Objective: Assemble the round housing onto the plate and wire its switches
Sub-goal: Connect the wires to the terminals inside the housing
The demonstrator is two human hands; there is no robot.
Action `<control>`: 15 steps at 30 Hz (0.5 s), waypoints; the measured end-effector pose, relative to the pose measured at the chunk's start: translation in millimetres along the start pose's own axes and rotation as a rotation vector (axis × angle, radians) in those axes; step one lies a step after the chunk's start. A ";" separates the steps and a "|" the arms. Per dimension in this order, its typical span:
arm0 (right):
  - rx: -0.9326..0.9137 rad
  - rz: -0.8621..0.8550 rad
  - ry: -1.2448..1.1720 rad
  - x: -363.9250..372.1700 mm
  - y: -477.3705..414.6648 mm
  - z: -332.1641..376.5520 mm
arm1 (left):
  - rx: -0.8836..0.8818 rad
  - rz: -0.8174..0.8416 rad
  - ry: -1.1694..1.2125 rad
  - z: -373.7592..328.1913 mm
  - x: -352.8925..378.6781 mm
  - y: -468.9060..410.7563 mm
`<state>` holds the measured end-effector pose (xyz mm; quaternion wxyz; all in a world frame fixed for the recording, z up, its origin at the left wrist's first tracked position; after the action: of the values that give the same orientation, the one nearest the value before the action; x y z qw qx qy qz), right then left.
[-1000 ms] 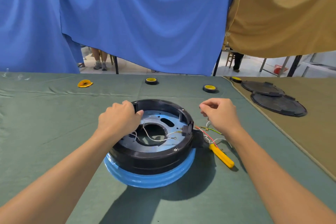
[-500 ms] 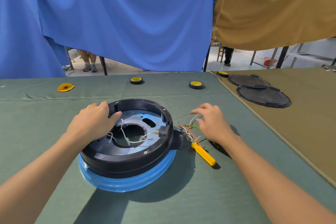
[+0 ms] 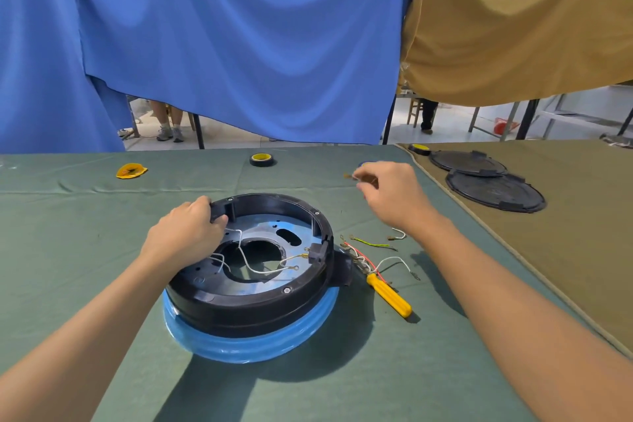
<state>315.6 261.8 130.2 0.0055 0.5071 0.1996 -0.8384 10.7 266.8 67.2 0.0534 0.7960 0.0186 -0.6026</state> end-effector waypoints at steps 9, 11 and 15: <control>0.063 0.489 -0.718 56.3 13.7 96.5 | -0.009 0.095 0.591 25.8 -6.1 8.9; 0.101 0.603 -0.894 76.1 13.1 117.5 | -0.001 0.088 0.725 33.5 -5.0 15.4; 0.221 0.710 -1.052 111.3 10.8 150.5 | -0.028 0.016 0.940 48.9 2.1 24.9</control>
<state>136.2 222.1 92.9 0.3274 0.0608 -0.0973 -0.9379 -33.1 236.7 53.6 0.0548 0.9819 0.0427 -0.1761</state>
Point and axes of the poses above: each hand's wrist, its own y-axis away from the middle knuckle, its own x-axis out of the palm, z = x × y, the point moved 7 cm from there along -y, towards the middle knuckle, and after that the axes turned 14 degrees about z, right-handed, at the moved point
